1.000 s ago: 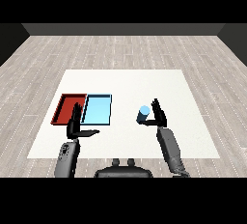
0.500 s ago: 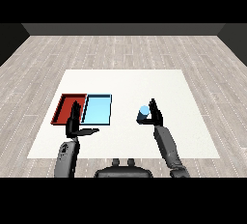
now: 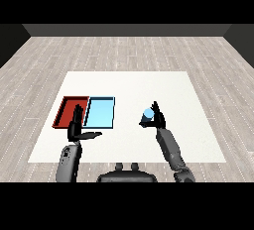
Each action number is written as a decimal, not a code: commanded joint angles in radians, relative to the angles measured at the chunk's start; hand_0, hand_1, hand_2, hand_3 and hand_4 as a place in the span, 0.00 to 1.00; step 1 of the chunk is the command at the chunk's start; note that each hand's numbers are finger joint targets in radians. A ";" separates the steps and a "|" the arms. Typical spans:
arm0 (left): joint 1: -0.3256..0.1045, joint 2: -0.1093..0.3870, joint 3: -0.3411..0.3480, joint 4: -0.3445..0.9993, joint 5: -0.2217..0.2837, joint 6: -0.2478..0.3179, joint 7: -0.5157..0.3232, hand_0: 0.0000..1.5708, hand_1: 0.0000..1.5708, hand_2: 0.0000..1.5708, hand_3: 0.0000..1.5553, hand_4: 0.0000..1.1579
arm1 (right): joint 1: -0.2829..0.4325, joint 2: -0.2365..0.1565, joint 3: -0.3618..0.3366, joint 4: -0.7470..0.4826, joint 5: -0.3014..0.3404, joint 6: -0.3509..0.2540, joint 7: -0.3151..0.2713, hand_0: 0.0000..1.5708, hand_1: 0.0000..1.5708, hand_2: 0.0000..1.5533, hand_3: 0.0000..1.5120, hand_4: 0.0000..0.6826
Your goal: Pick the blue can and put it in the blue box
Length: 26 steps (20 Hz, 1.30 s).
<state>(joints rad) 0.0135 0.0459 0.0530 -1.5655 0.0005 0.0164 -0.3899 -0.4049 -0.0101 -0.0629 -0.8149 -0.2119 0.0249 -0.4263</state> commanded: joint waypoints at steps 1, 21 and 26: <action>0.052 0.011 0.019 0.018 0.060 -0.067 -0.049 0.00 0.00 0.00 0.00 0.00 | -0.027 0.008 -0.005 0.048 0.003 0.017 -0.019 0.00 0.00 0.00 0.00 0.00; 0.056 -0.027 -0.022 -0.032 0.009 -0.006 -0.020 0.00 0.00 0.00 0.00 0.00 | -0.141 -0.015 -0.001 0.173 0.002 -0.199 0.023 0.93 0.93 0.94 0.96 0.80; -0.042 0.052 0.053 0.055 0.043 -0.058 -0.021 0.00 0.00 0.00 0.00 0.00 | -0.093 0.010 0.117 0.153 -0.079 -0.244 -0.041 0.93 0.93 0.93 0.94 0.77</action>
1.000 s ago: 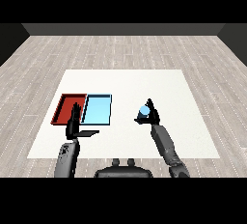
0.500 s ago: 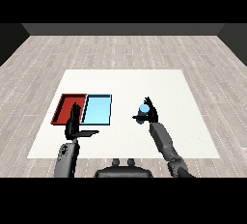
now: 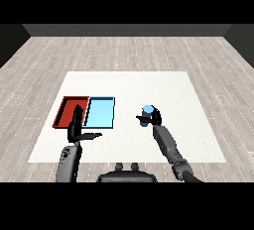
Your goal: Pick the blue can and put it in the blue box
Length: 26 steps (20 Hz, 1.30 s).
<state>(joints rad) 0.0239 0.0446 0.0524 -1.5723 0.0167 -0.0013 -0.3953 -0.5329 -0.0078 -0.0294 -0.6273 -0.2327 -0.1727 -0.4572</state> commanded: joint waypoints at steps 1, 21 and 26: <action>0.064 0.022 0.002 -0.077 0.015 -0.034 0.000 0.00 0.00 0.00 0.00 0.00 | 0.056 -0.016 0.032 -0.148 0.023 -0.008 0.085 0.91 0.91 0.93 0.91 0.74; -0.048 -0.044 -0.128 0.037 -0.036 0.014 0.039 0.00 0.00 0.00 0.00 0.00 | 0.069 0.004 0.173 -0.461 0.108 -0.085 0.127 0.92 0.92 0.95 0.90 0.78; -0.054 -0.036 -0.116 0.044 -0.013 0.011 0.051 0.00 0.00 0.00 0.00 0.00 | 0.189 -0.018 0.159 -0.560 0.131 -0.035 0.123 0.92 0.92 0.95 0.90 0.78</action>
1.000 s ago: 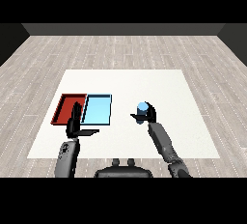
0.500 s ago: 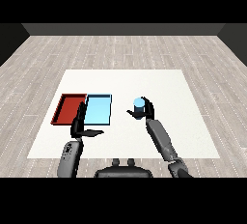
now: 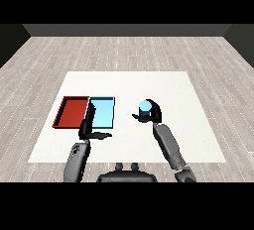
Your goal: Pick the blue can and put it in the blue box
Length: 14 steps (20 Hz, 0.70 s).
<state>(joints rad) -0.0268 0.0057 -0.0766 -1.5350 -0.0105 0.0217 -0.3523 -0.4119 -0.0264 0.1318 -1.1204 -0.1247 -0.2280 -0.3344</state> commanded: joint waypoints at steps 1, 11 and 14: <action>0.019 -0.005 -0.023 0.028 0.018 -0.003 -0.043 0.00 0.00 0.00 0.00 0.00 | 0.074 -0.023 0.005 -0.165 0.015 0.019 0.073 0.92 0.92 0.95 0.90 0.78; -0.085 -0.006 -0.184 0.002 0.089 0.111 0.083 0.00 0.00 0.00 0.00 0.00 | 0.001 0.003 -0.016 -0.148 0.047 0.063 0.094 0.94 0.94 0.94 0.91 0.83; -0.147 -0.006 -0.127 0.081 0.100 0.068 0.061 0.00 0.00 0.00 0.00 0.00 | 0.013 -0.006 -0.012 -0.187 0.070 0.053 0.121 0.92 0.92 0.95 0.91 0.81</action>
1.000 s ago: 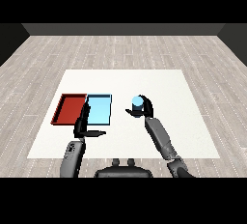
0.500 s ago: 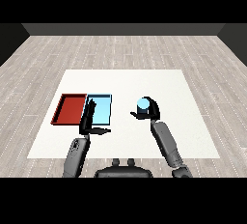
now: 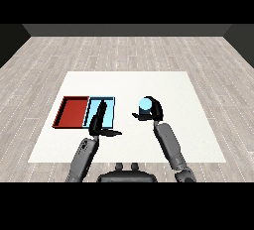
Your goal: Pick the blue can and put it in the blue box
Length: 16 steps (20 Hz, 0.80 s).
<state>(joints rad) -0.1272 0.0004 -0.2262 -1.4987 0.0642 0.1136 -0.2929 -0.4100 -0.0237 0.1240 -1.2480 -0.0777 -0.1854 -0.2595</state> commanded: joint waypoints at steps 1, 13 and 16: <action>-0.060 0.000 -0.045 0.051 0.043 0.031 -0.002 0.00 0.00 0.00 0.00 0.00 | 0.018 0.023 0.016 -0.027 0.026 0.008 0.012 0.92 0.92 0.95 0.92 0.81; -0.092 0.000 -0.211 0.173 0.055 0.167 -0.084 0.00 0.00 0.00 0.00 0.00 | 0.046 0.024 0.205 -0.140 -0.017 -0.100 0.061 0.92 0.92 0.94 0.90 0.81; -0.191 0.000 -0.137 0.153 0.082 0.134 0.057 0.00 0.00 0.00 0.00 0.00 | -0.018 0.024 0.104 -0.058 -0.049 -0.029 0.020 0.91 0.91 0.94 0.90 0.81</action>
<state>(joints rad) -0.2648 0.0021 -0.3769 -1.3519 0.1348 0.2372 -0.2969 -0.4455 -0.0010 0.2371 -1.2857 -0.1107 -0.2437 -0.2280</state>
